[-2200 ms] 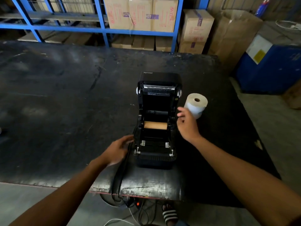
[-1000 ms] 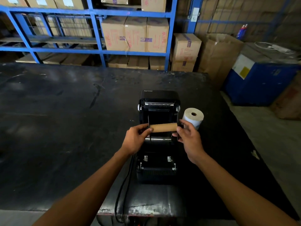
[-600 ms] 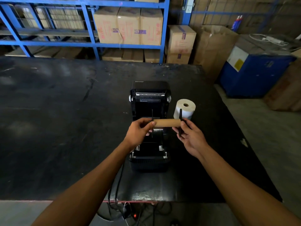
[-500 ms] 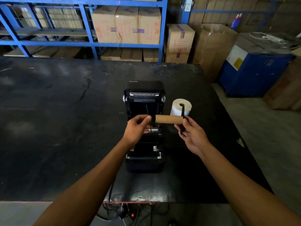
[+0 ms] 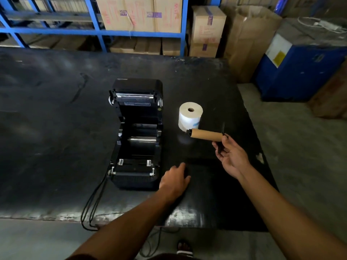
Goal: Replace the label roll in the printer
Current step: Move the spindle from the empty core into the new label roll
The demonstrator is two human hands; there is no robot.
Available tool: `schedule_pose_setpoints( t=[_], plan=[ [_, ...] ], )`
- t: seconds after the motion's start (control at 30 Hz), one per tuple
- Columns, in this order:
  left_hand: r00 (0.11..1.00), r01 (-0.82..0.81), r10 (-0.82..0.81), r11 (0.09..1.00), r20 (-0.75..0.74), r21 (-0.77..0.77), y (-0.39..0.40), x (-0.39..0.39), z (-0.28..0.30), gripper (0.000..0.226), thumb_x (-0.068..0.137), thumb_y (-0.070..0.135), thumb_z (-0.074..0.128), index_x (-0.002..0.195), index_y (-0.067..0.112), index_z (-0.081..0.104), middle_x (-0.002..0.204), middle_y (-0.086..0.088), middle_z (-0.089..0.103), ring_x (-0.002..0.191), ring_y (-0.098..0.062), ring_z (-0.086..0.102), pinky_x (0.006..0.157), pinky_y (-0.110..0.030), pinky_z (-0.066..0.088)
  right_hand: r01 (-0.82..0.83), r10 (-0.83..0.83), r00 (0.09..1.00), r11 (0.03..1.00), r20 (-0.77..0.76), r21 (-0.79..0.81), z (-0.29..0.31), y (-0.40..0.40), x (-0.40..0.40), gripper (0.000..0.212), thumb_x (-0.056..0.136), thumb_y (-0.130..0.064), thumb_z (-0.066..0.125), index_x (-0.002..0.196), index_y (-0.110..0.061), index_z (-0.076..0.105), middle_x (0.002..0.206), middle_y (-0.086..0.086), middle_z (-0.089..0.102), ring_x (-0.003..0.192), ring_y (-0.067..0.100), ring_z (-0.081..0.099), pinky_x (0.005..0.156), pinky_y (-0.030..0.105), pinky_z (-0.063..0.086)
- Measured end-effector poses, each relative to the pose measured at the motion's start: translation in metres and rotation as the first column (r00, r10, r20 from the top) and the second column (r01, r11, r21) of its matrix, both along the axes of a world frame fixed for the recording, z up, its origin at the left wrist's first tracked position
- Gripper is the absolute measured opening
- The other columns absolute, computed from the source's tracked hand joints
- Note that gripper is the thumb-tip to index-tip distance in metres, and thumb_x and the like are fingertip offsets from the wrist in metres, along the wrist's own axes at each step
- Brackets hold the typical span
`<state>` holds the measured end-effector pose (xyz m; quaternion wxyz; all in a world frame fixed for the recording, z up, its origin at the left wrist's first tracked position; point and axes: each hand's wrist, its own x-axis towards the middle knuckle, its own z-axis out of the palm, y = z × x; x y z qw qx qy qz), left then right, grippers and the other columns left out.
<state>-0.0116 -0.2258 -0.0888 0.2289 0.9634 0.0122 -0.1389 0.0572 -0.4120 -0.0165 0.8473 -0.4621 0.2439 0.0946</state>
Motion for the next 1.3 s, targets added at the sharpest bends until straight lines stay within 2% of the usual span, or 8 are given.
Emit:
schedule_pose_setpoints(
  t=[0.4,0.53,0.6,0.7,0.97,1.03,1.13,1.3],
  plan=[
    [0.999,-0.040,0.040,0.944,0.007,0.326,-0.002,0.010,-0.010,0.048,0.096,0.057,0.041,0.126,0.019,0.050,0.132,-0.015,0.041,0.110,-0.034,0.056,0.074,-0.043,0.048,-0.082,0.084,0.995,0.996,-0.044,0.031,-0.041,-0.006,-0.013,0.016,0.092,-0.015,0.058,0.105,-0.021,0.066,0.099,0.006,0.069,0.088,0.021,0.069,0.078,0.026,0.048],
    [0.978,-0.208,0.210,0.961,-0.010,-0.183,-0.008,0.020,-0.004,0.058,0.087,0.057,0.061,0.130,0.018,0.053,0.128,-0.012,0.049,0.114,-0.029,0.056,0.093,-0.044,0.050,-0.091,0.093,0.995,0.995,-0.040,0.047,-0.043,0.001,-0.013,0.015,0.093,-0.016,0.057,0.105,-0.020,0.065,0.098,0.005,0.069,0.089,0.021,0.068,0.078,0.026,0.047],
    [0.915,-0.395,0.334,0.632,-0.226,-0.667,-0.015,0.026,0.007,0.049,0.082,0.047,0.073,0.122,0.023,0.059,0.126,-0.009,0.061,0.107,-0.022,0.063,0.086,-0.039,0.055,-0.100,0.102,0.994,0.994,-0.038,0.049,-0.044,0.006,-0.013,0.017,0.093,-0.016,0.058,0.108,-0.020,0.064,0.099,0.005,0.070,0.089,0.021,0.068,0.081,0.028,0.047],
    [0.837,-0.504,0.338,0.170,-0.430,-0.847,-0.021,0.028,0.016,0.024,0.087,0.037,0.071,0.106,0.025,0.066,0.118,-0.002,0.070,0.108,-0.020,0.066,0.076,-0.033,0.052,-0.112,0.115,0.992,0.992,-0.047,0.057,-0.045,0.014,-0.015,0.018,0.092,-0.015,0.059,0.109,-0.020,0.064,0.099,0.005,0.071,0.089,0.022,0.068,0.082,0.029,0.048],
    [0.736,-0.385,0.553,-0.130,-0.389,-0.914,-0.007,0.043,0.030,0.009,0.097,0.023,0.060,0.097,0.015,0.061,0.095,-0.007,0.070,0.089,-0.020,0.069,0.071,-0.030,0.055,-0.021,0.034,0.996,0.989,-0.087,0.145,-0.047,0.009,-0.012,0.014,0.093,-0.014,0.058,0.105,-0.020,0.062,0.099,0.007,0.064,0.087,0.018,0.064,0.076,0.025,0.044],
    [0.655,-0.383,0.676,-0.088,-0.337,-0.920,0.000,0.051,0.035,0.014,0.096,0.028,0.062,0.100,0.014,0.060,0.086,-0.003,0.069,0.077,-0.014,0.066,0.064,-0.028,0.055,0.001,0.015,0.994,0.988,-0.105,0.152,-0.047,0.001,-0.011,0.013,0.093,-0.014,0.058,0.103,-0.020,0.062,0.098,0.008,0.062,0.084,0.017,0.062,0.075,0.025,0.043],
    [0.610,-0.515,0.774,0.222,-0.172,-0.828,0.006,0.059,0.036,0.032,0.090,0.045,0.064,0.104,0.017,0.062,0.087,-0.001,0.071,0.085,-0.021,0.069,0.072,-0.035,0.055,0.025,-0.008,0.993,0.990,-0.120,0.141,-0.049,-0.011,-0.008,0.012,0.094,-0.014,0.057,0.102,-0.021,0.062,0.096,0.006,0.061,0.083,0.016,0.060,0.074,0.025,0.042],
    [0.913,-0.394,0.404,0.833,-0.059,-0.389,-0.011,0.048,0.016,0.038,0.085,0.049,0.066,0.090,0.012,0.070,0.089,-0.010,0.074,0.092,-0.030,0.070,0.077,-0.035,0.054,0.068,-0.048,0.990,0.986,-0.134,0.150,-0.051,-0.026,-0.003,0.013,0.094,-0.016,0.056,0.101,-0.024,0.063,0.100,0.006,0.062,0.085,0.015,0.061,0.077,0.026,0.041]
  ],
)
